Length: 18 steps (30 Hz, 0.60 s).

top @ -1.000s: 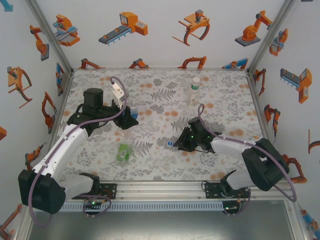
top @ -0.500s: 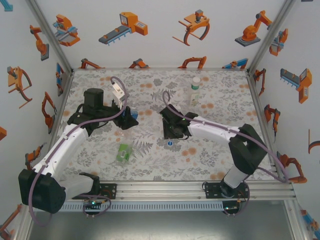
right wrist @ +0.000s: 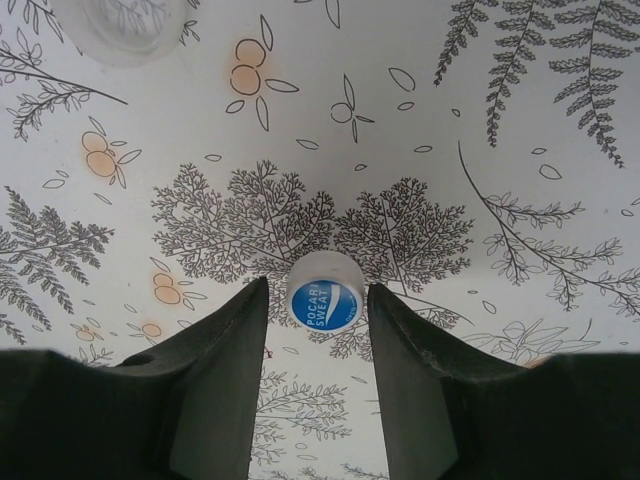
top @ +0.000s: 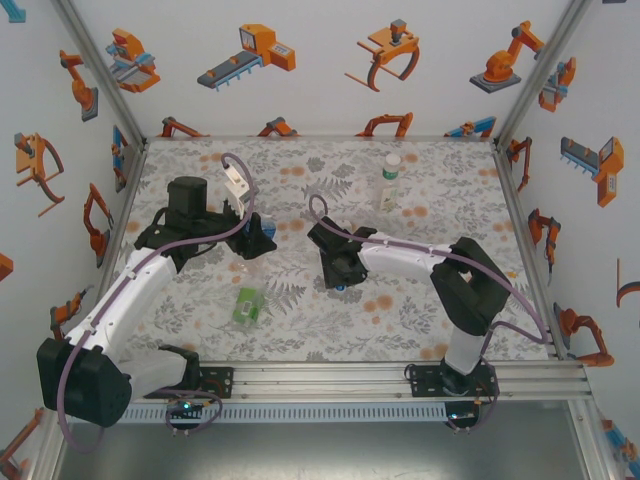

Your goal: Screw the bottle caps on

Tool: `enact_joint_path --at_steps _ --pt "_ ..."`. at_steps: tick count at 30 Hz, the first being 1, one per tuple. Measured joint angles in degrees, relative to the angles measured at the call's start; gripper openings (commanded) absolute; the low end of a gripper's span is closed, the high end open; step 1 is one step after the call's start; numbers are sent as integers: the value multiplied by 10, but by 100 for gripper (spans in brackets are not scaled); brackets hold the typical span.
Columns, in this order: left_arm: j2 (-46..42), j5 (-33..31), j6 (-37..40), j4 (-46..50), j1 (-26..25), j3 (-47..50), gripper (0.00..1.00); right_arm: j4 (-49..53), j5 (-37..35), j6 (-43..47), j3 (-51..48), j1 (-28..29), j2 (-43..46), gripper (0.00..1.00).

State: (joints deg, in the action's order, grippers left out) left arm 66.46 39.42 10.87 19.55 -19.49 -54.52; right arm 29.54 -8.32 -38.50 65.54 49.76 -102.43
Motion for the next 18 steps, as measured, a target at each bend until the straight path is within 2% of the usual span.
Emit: enact_joint_path --at_steps 18 --pt "1 0 0 7 0 -1 4 -2 29 0 0 0 -15 39"
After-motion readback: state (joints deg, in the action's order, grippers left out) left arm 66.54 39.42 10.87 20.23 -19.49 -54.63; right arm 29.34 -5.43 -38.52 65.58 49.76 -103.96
